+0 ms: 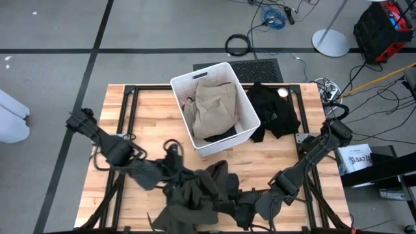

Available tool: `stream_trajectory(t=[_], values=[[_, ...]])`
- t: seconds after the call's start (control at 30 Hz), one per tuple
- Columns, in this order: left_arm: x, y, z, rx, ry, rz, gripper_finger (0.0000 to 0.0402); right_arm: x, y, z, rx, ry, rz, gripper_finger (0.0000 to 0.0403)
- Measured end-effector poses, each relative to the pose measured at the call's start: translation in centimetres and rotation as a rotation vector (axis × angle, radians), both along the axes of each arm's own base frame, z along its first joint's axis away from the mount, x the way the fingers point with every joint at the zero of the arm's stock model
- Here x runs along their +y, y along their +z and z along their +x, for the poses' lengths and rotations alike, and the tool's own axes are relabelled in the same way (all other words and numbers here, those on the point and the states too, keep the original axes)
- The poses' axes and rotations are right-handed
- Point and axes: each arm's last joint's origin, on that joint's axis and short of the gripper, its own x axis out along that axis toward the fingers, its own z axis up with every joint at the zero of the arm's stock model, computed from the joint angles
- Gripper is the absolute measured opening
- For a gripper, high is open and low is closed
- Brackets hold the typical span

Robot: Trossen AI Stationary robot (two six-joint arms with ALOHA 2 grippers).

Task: Sort clothes
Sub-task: Put the folded gray jacket into the white laundry bin

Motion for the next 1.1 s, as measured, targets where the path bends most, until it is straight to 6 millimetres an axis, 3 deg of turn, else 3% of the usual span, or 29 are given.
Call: stream_trajectory(t=[0.27, 0.57, 0.9, 1.1], values=[[0.5, -2.6, 3.9, 0.104, -0.096, -0.083, 0.0, 0.0, -1.5, -0.1, 0.086, -0.02, -0.11, 0.0194], [1.0, -4.0, 6.5, 0.123, -0.207, -0.155, 0.0, 1.3, -3.4, -0.7, 0.162, 0.011, -0.196, 0.0194], [2.3, -3.6, 7.7, 0.072, -0.205, -0.218, 0.0, 2.6, -6.1, 0.6, 0.081, -0.188, -0.521, 0.0194], [3.0, -3.6, 8.0, 0.077, -0.163, -0.249, 0.0, 3.8, -6.4, 1.1, 0.01, -0.186, -0.616, 0.0194]])
